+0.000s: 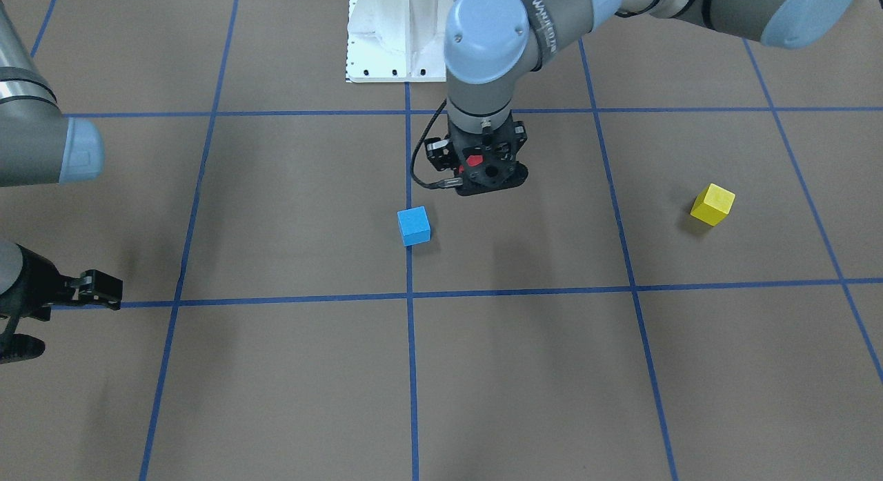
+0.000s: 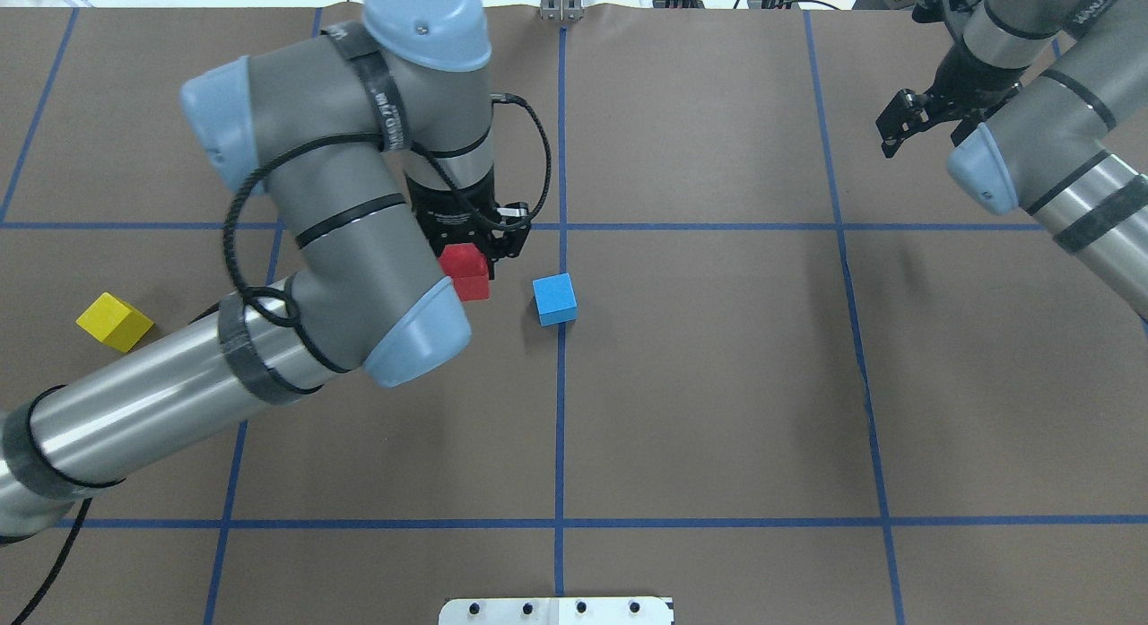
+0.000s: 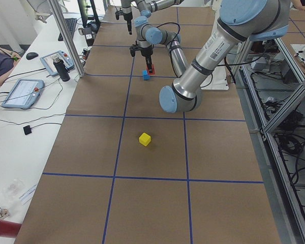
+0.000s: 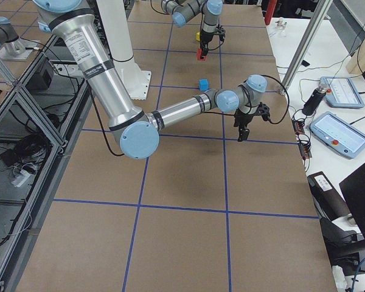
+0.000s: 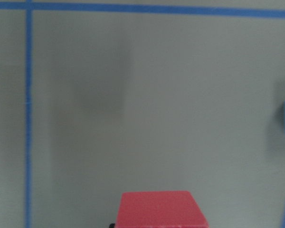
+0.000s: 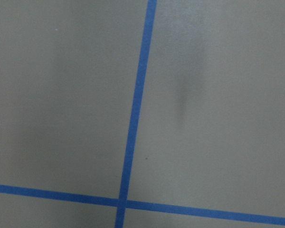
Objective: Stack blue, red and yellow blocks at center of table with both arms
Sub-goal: 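Carry the red cube with the left gripper above the blue cube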
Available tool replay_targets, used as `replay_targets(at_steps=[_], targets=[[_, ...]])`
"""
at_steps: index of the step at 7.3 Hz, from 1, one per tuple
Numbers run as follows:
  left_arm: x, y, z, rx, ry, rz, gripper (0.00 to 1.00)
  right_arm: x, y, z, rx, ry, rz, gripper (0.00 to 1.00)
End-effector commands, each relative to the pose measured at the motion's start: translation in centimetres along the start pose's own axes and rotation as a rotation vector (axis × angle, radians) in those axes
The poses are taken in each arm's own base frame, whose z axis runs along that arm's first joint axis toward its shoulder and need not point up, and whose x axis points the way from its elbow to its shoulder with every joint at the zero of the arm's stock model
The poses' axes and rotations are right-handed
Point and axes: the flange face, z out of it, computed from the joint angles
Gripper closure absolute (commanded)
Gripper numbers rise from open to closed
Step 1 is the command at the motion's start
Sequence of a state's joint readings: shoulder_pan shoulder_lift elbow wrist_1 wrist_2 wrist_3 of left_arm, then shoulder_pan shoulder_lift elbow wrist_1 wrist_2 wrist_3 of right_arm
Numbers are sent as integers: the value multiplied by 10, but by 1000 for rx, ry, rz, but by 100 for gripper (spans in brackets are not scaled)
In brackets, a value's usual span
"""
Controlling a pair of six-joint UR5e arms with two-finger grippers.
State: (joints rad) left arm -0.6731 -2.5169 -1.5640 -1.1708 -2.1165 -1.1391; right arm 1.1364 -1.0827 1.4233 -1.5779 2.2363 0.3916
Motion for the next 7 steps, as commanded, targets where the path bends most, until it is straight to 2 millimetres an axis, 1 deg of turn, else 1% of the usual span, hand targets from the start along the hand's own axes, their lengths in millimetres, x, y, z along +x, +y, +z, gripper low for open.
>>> replay_targets(at_steps=[1, 2, 3, 4, 5, 6, 7], targets=[[51, -20, 26, 5, 41, 14, 100, 85, 9, -25, 25, 19, -15, 0], [63, -22, 39, 4, 57, -4, 100, 124, 19, -36, 30, 6, 0, 0], [67, -25, 52, 3, 63, 5, 100, 160, 34, -40, 29, -9, 26, 0], [71, -18, 70, -9, 51, 15, 100, 195, 55, -38, 20, -36, 66, 0], [72, -16, 76, -12, 47, 18, 100, 227, 74, -40, 21, -45, 90, 0], [73, -16, 76, -10, 52, 21, 100, 243, 83, -41, 24, -46, 94, 0], [73, -16, 76, -12, 52, 21, 100, 246, 85, -41, 22, -47, 98, 0]])
